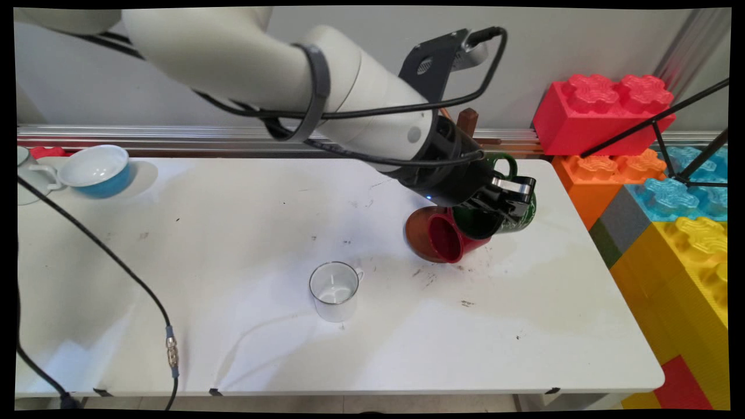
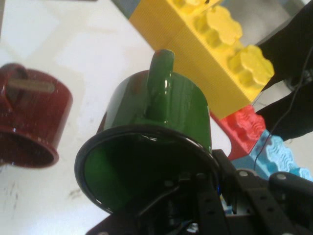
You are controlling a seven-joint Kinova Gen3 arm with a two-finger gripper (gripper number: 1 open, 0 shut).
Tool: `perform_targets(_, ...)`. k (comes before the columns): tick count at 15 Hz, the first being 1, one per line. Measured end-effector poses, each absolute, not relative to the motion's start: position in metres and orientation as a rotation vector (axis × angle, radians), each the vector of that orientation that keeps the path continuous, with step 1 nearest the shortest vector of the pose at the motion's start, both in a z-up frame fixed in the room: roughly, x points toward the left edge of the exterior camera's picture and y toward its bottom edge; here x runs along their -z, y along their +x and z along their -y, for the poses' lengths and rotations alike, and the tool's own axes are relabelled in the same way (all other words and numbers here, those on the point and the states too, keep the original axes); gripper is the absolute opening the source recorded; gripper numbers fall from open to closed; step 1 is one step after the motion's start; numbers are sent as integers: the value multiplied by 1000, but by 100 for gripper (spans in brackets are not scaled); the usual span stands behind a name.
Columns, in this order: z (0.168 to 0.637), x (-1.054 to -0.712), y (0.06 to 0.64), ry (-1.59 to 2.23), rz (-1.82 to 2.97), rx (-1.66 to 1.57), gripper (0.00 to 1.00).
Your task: Place the picked object on the table
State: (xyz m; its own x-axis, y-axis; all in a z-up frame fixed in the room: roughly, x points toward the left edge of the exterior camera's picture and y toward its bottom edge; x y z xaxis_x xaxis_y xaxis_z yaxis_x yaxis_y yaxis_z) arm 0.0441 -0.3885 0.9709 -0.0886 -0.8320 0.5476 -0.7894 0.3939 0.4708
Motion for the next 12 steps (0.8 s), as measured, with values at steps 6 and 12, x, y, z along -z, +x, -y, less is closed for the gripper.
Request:
perform_targets(6,385,-981,37,1512,1960,43,0)
perform_targets(12,389,-983,38,1564,2095,-4,0)
